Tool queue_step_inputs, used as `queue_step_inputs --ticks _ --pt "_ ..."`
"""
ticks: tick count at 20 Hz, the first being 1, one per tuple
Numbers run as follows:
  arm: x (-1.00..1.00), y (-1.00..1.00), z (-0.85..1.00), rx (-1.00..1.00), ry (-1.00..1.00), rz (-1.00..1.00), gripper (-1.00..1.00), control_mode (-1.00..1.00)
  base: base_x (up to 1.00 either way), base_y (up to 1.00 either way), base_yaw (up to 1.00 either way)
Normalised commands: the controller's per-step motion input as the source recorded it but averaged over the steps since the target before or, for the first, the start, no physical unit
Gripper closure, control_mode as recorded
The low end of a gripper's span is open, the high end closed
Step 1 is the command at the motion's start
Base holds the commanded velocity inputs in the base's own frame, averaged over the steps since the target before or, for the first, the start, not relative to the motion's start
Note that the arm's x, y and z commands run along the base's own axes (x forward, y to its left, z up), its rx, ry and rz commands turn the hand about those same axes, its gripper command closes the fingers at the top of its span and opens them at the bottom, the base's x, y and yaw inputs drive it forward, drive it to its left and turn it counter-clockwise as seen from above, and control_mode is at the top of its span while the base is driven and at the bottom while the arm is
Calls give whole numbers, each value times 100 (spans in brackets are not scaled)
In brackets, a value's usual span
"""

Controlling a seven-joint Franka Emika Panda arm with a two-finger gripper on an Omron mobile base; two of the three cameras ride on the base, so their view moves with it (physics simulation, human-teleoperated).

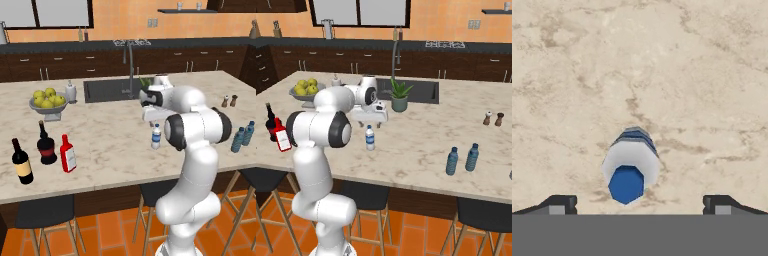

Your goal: Move the plastic bottles in the middle to the plastics group, and the glass bottles in the middle to the glass group.

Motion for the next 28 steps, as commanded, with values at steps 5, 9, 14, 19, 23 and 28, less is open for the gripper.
queue_step_inputs --ticks 5,9,14,19,23,28 --pt "23 5 -9 0 1 0 -100 -100 0 0 0" --pt "9 0 -5 0 2 0 -100 -100 0 0 0" --pt "0 0 -9 0 2 0 -100 -100 0 0 0" --pt "0 0 -24 0 0 0 -100 -100 0 0 0" --pt "0 0 -9 0 0 0 100 -100 0 0 0" --pt "0 0 0 0 0 0 100 -100 0 0 0"
